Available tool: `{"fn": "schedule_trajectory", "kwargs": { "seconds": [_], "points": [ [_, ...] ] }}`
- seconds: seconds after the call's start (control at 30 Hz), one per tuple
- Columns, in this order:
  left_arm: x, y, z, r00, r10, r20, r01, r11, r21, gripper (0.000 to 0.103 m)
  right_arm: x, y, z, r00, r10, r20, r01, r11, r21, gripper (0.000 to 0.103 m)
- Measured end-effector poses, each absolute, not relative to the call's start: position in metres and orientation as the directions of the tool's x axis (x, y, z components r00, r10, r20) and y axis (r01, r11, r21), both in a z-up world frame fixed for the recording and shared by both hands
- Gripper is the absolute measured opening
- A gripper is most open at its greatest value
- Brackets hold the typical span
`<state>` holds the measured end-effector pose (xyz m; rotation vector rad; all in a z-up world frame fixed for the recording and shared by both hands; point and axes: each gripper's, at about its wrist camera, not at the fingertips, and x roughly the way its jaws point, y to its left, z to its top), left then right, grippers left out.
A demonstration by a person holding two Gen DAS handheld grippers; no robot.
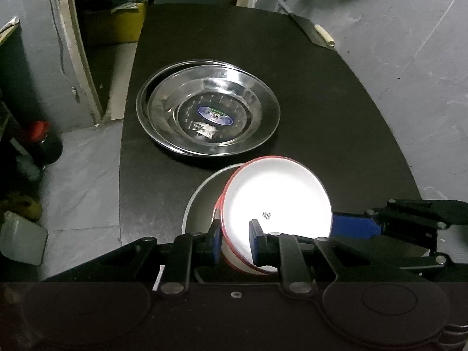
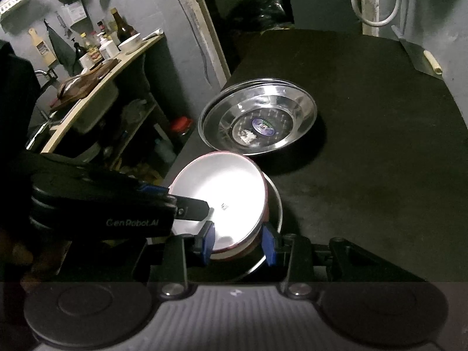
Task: Organize plates and bowls
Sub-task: 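Lower the white bowl into the stacked white bowl and open both grippers, then move both open grippers to the rim of the steel bowl stack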
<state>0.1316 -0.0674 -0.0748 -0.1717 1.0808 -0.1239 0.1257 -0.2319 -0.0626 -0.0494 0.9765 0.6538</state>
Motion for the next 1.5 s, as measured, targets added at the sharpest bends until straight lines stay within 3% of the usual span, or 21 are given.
{"fn": "schedule_trajectory", "kwargs": {
  "seconds": [0.63, 0.73, 0.87, 1.1, 1.27, 1.5],
  "points": [
    [0.123, -0.073, -0.071, 0.450, -0.088, -0.889, -0.080, 0.987, -0.139, 0.024, 0.131, -0.244, -0.065, 0.327, 0.579, -0.747, -0.592, 0.742, 0.316, 0.045],
    [0.121, -0.073, -0.064, 0.464, -0.064, -0.884, -0.083, 0.990, -0.115, 0.034, 0.131, -0.249, -0.063, 0.341, 0.588, -0.734, -0.582, 0.745, 0.326, 0.048],
    [0.118, -0.072, -0.051, 0.501, -0.033, -0.865, -0.070, 0.994, -0.079, 0.064, 0.131, -0.260, -0.059, 0.379, 0.594, -0.710, -0.548, 0.762, 0.345, 0.057],
    [0.117, -0.066, -0.029, 0.574, -0.018, -0.819, -0.017, 0.999, -0.034, 0.100, 0.135, -0.282, -0.052, 0.483, 0.571, -0.664, -0.462, 0.810, 0.360, 0.088],
    [0.123, -0.058, -0.025, 0.588, -0.049, -0.808, 0.051, 0.998, -0.024, 0.102, 0.142, -0.286, -0.053, 0.527, 0.526, -0.668, -0.403, 0.846, 0.349, 0.102],
    [0.140, -0.038, -0.029, 0.573, -0.076, -0.816, 0.153, 0.988, 0.016, 0.102, 0.148, -0.275, -0.055, 0.541, 0.446, -0.713, -0.337, 0.892, 0.303, 0.103]
  ]
}}
